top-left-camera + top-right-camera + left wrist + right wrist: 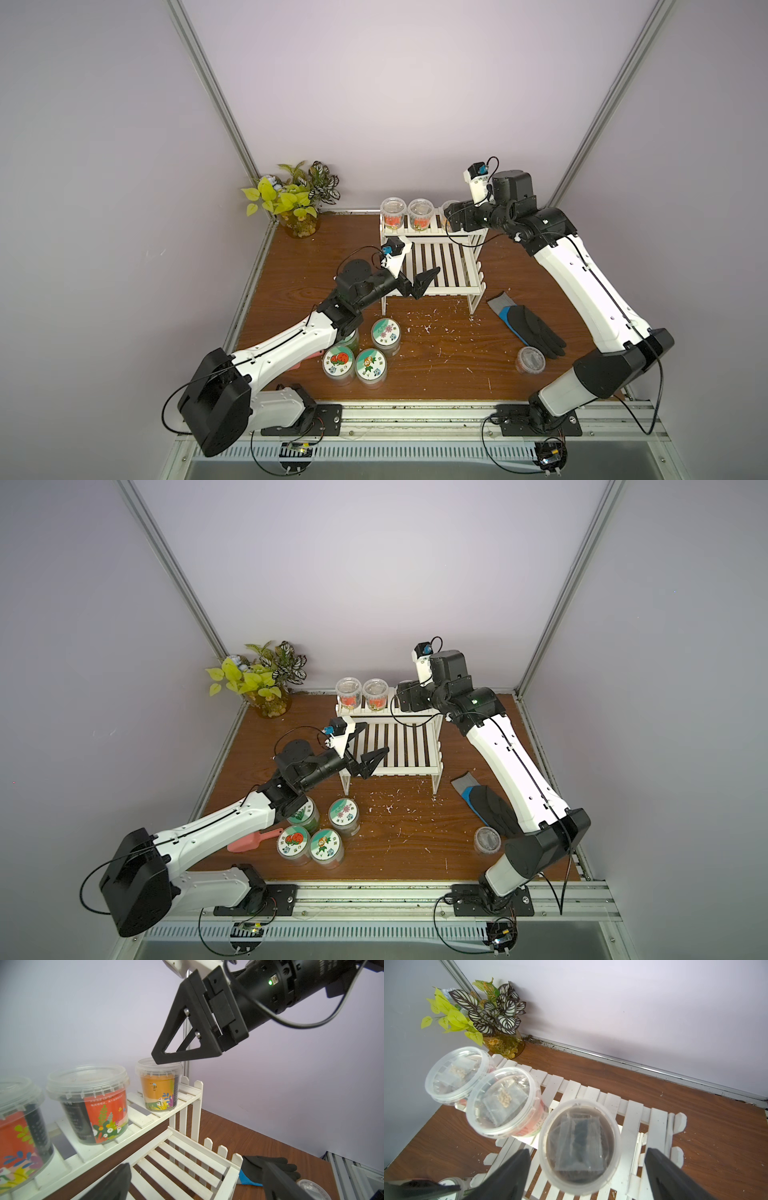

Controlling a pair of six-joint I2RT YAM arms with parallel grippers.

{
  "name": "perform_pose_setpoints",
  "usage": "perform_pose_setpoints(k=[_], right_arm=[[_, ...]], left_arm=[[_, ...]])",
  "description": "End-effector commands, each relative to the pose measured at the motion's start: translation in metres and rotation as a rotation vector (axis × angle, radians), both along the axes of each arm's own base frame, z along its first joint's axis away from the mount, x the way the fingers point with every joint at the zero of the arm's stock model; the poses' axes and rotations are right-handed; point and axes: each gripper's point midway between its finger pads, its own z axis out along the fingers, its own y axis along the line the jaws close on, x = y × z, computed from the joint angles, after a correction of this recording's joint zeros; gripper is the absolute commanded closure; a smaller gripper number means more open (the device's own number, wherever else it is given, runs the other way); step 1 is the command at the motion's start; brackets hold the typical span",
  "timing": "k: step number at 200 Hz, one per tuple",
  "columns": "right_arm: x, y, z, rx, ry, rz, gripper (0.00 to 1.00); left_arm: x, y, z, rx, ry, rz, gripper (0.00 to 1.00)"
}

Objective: Place the seed container on the shelf
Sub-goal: Place the seed jar on the shelf.

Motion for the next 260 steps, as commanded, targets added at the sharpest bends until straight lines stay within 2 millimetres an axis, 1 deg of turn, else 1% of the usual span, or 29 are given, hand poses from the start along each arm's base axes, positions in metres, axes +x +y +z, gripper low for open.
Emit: perform_pose_setpoints(k=[1, 21, 74, 119, 151, 169, 192, 227, 260], right_arm=[[0.001, 0.004, 0.025, 0.040, -0.054, 0.006, 0.05], [0.005, 0.006, 0.021, 0.027, -0.039, 0.005, 0.06], [0.012, 0.006, 0.015, -0.009, -0.029, -0.003, 0.10], [0.014, 0.013, 0.011, -0.024, -0.008, 0.036, 0.12], [0.014, 0.014, 0.008, -0.031, 0.002, 0.044, 0.12], [0.013, 0.014, 0.009, -0.031, 0.004, 0.049, 0.14], [0.012, 0.013, 0.005, -0.045, 0.012, 0.052, 0.18], [0.009, 0.016, 0.007, -0.065, 0.000, 0.088, 0.23], [0.008, 0.020, 0.014, -0.074, -0.021, 0.138, 0.23]], left_arm=[[0.003, 0.002, 0.013, -0.017, -0.019, 0.004, 0.00], [0.004, 0.003, 0.013, -0.013, -0.018, 0.009, 0.00], [0.005, 0.002, 0.010, -0.008, -0.014, 0.011, 0.00], [0.005, 0.004, 0.011, -0.007, -0.019, 0.018, 0.01], [0.005, 0.004, 0.008, -0.001, -0.012, 0.020, 0.01], [0.005, 0.005, 0.009, -0.002, -0.013, 0.023, 0.00], [0.005, 0.005, 0.010, -0.002, -0.015, 0.023, 0.00], [0.005, 0.005, 0.009, -0.002, -0.012, 0.023, 0.00], [0.005, 0.005, 0.007, 0.002, -0.009, 0.025, 0.00]])
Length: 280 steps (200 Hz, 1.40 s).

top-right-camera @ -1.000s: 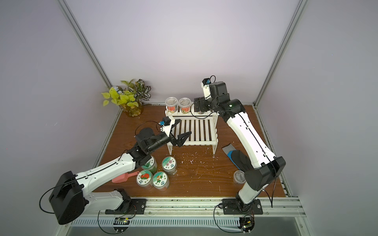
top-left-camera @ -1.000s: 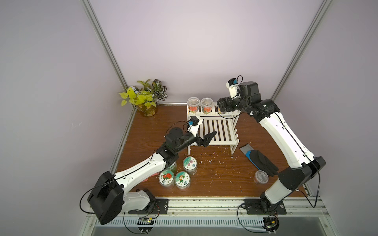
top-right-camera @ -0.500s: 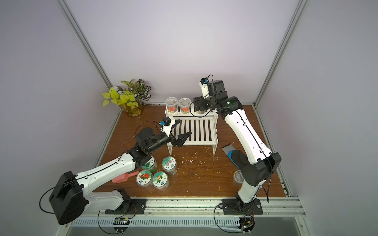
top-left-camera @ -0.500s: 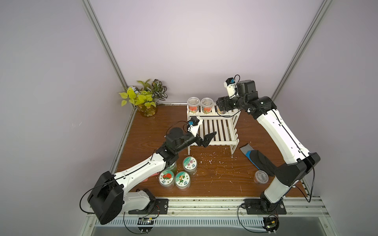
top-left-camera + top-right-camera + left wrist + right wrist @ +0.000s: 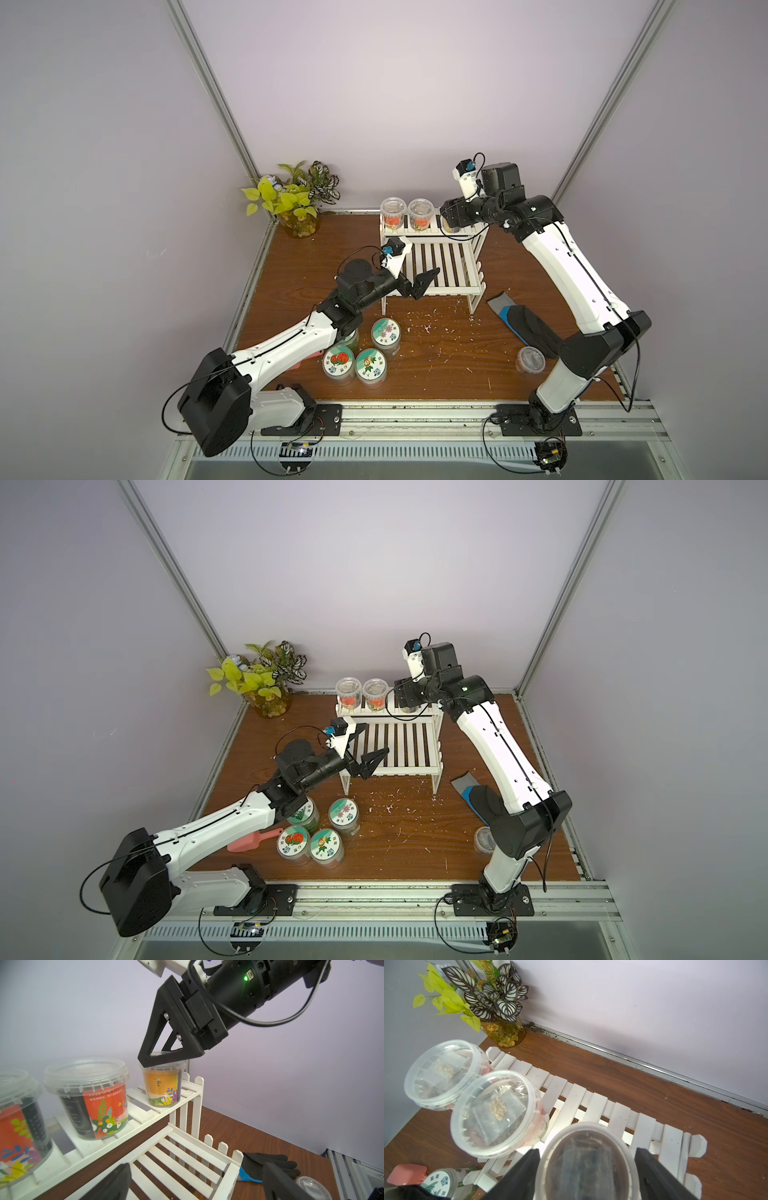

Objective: Place the seed container on the shelf
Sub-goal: Place the seed jar on the shelf.

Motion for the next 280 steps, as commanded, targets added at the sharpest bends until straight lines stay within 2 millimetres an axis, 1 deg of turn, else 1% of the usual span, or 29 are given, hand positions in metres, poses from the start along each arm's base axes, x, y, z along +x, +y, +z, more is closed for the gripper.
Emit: perform_pose_setpoints(k=[1, 20, 44, 77, 118, 158, 192, 233, 259, 280], right_arm=[[-0.005, 0.006, 0.023, 0.009, -0.055, 0.065, 0.23], [-0.005, 0.011, 0.027, 0.021, -0.059, 0.107, 0.24], [-0.002, 0.018, 0.026, 0.023, -0.055, 0.142, 0.24], [0.004, 0.014, 0.023, 0.001, -0.050, 0.124, 0.23], [0.006, 0.014, 0.023, 0.009, -0.055, 0.127, 0.23], [0.010, 0.013, 0.018, 0.015, -0.054, 0.113, 0.18], [0.012, 0.012, 0.017, 0.028, -0.055, 0.108, 0.18], [0.004, 0.006, 0.036, 0.044, -0.093, 0.098, 0.12], [-0.003, 0.004, 0.038, 0.050, -0.087, 0.103, 0.11], [-0.008, 0.002, 0.035, 0.051, -0.079, 0.103, 0.11]], left_arm=[[0.004, 0.005, 0.013, -0.011, -0.024, 0.016, 0.00], [0.003, 0.005, 0.014, -0.011, -0.026, 0.017, 0.00], [0.002, 0.007, 0.014, -0.007, -0.028, 0.021, 0.00], [0.001, 0.009, 0.015, -0.003, -0.032, 0.026, 0.00], [0.001, 0.009, 0.014, -0.004, -0.030, 0.026, 0.00], [0.001, 0.008, 0.013, -0.003, -0.028, 0.022, 0.00], [0.001, 0.008, 0.012, -0.003, -0.025, 0.022, 0.00], [0.001, 0.008, 0.012, -0.004, -0.026, 0.020, 0.00], [0.001, 0.007, 0.012, -0.005, -0.025, 0.017, 0.00], [0.002, 0.007, 0.012, -0.008, -0.024, 0.018, 0.00]])
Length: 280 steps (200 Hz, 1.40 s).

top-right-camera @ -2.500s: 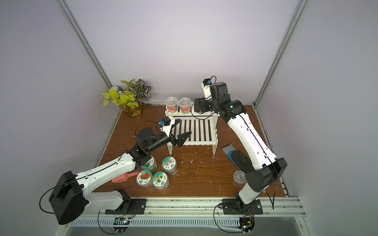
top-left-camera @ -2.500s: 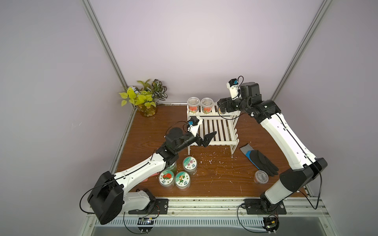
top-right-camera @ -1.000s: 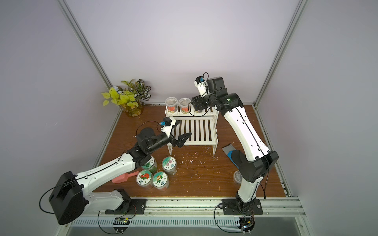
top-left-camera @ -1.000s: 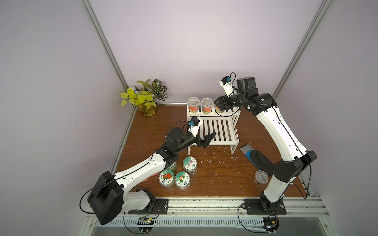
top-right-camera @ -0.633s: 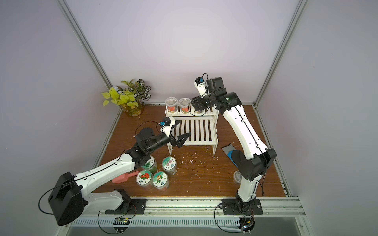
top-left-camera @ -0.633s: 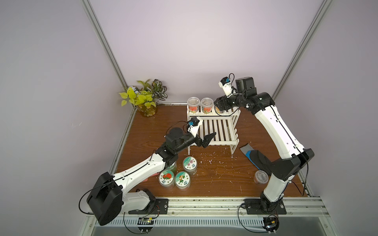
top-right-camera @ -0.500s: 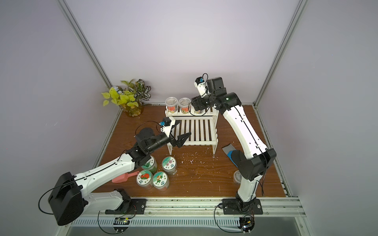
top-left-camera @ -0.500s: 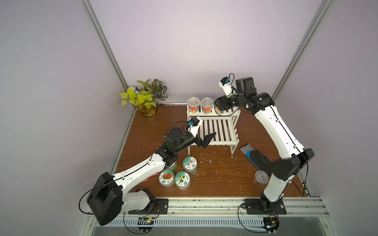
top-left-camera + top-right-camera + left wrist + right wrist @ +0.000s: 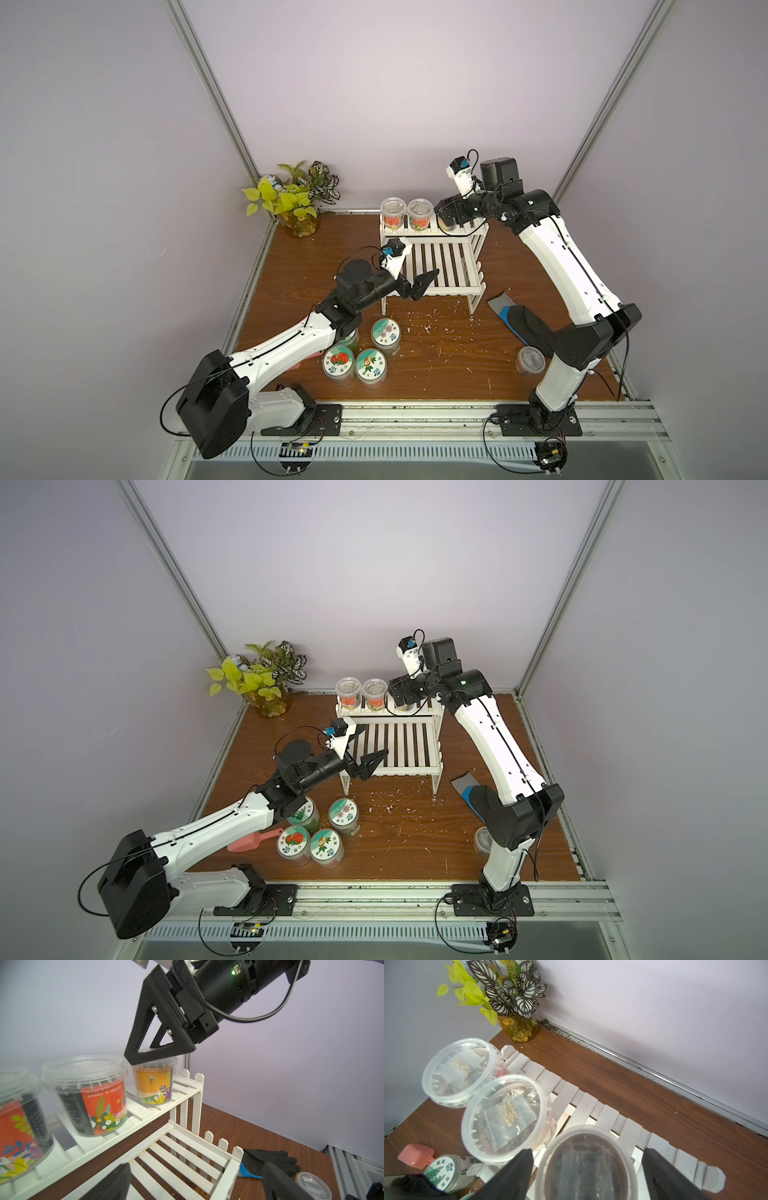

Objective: Place the seed container on the shelf
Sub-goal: Place the seed jar on the shelf.

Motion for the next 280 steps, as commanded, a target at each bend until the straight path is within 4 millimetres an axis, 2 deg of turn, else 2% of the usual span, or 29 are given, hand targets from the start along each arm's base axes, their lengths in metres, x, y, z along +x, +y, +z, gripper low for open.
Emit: perform_pose_setpoints(k=[1, 77, 122, 160, 238, 280], right_arm=[[-0.016, -0.006, 0.032, 0.054, -0.068, 0.006, 0.11], [-0.018, -0.009, 0.016, 0.032, -0.039, 0.000, 0.11], [-0.014, -0.008, 0.010, 0.020, -0.031, 0.002, 0.19], [-0.011, -0.005, 0.011, 0.020, -0.034, 0.010, 0.23], [-0.005, -0.003, 0.006, 0.029, -0.024, 0.011, 0.24], [-0.010, -0.004, 0.012, 0.039, -0.035, 0.016, 0.23]], left_arm=[[0.002, 0.005, 0.014, -0.024, -0.028, 0.012, 0.00], [0.002, 0.003, 0.015, -0.028, -0.027, 0.005, 0.00], [0.002, 0.003, 0.016, -0.026, -0.030, 0.006, 0.00], [0.003, 0.003, 0.015, -0.021, -0.028, 0.007, 0.00], [0.004, 0.003, 0.012, -0.014, -0.025, 0.009, 0.01], [0.003, 0.004, 0.012, -0.014, -0.026, 0.011, 0.00]])
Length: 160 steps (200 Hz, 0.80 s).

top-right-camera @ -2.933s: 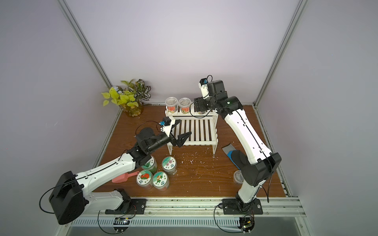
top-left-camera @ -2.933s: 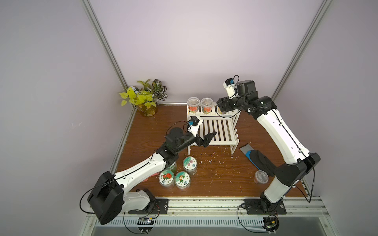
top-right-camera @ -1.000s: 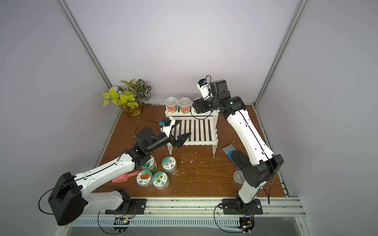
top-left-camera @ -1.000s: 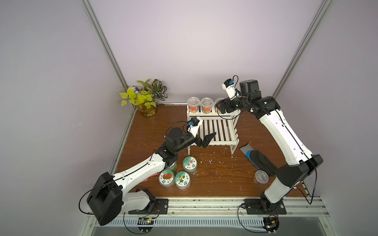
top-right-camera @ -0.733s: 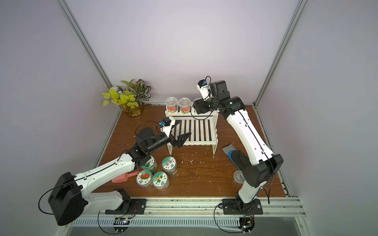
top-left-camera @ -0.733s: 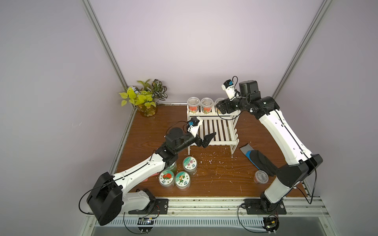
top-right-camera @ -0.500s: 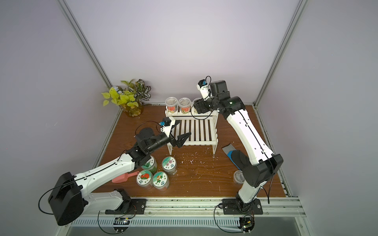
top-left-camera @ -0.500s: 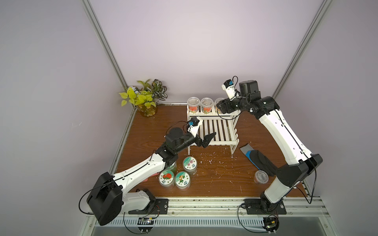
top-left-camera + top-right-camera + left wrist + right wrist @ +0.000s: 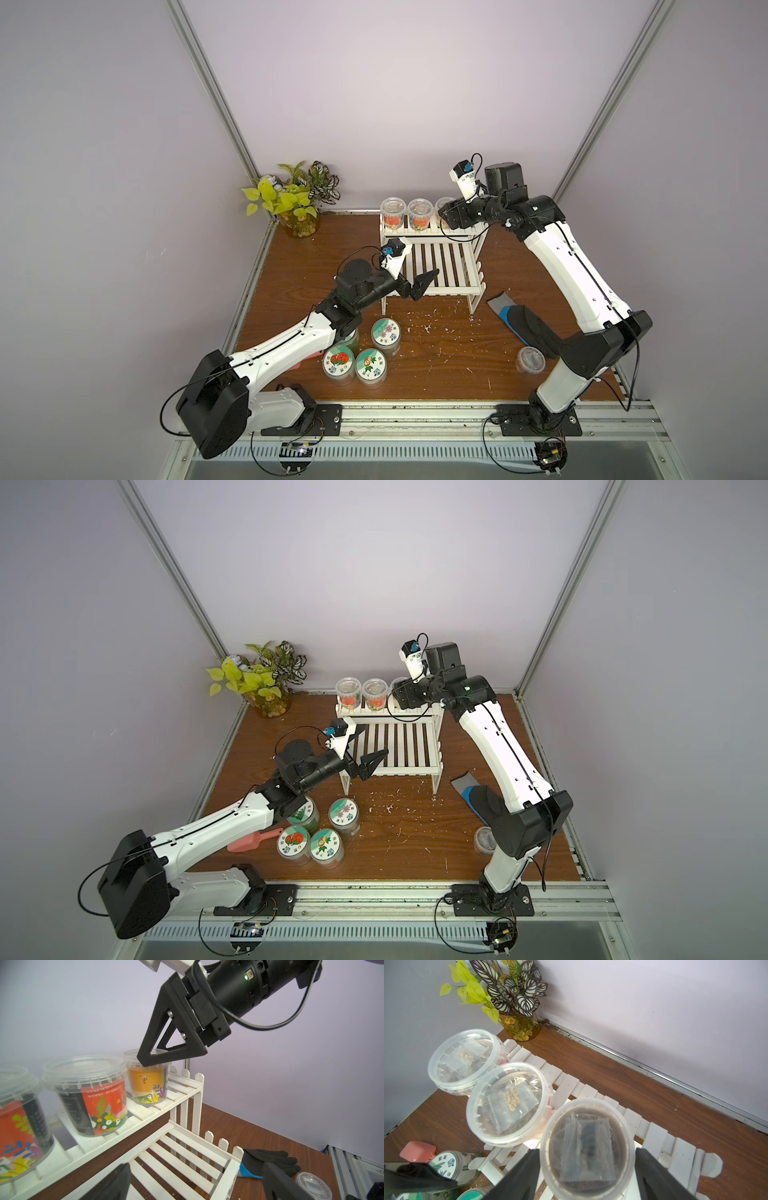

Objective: Place the seed container on the shelf
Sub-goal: Place the seed jar on the shelf.

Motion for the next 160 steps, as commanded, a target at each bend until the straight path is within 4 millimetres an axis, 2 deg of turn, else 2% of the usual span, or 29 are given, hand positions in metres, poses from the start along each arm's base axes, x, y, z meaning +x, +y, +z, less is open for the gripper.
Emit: perform_pose_setpoints(k=[1, 41, 57, 100, 138, 160], right_arm=[[-0.003, 0.001, 0.017, 0.032, -0.033, 0.017, 0.23], [-0.006, 0.001, 0.018, 0.039, -0.030, 0.026, 0.19], [-0.010, 0.002, 0.026, 0.054, -0.043, 0.033, 0.18], [-0.021, -0.012, 0.053, 0.072, -0.102, -0.014, 0.14], [-0.048, -0.040, 0.077, 0.110, -0.175, -0.103, 0.11], [-0.071, -0.065, 0.074, 0.143, -0.204, -0.188, 0.09]], left_arm=[[0.003, 0.004, 0.012, -0.015, -0.027, 0.012, 0.00], [0.003, 0.003, 0.012, -0.018, -0.023, 0.005, 0.00], [0.003, 0.003, 0.012, -0.019, -0.023, 0.006, 0.00], [0.002, 0.001, 0.011, -0.018, -0.021, -0.005, 0.00], [0.000, -0.001, 0.008, -0.018, -0.012, -0.024, 0.00], [-0.006, -0.004, 0.007, -0.020, -0.007, -0.057, 0.00]])
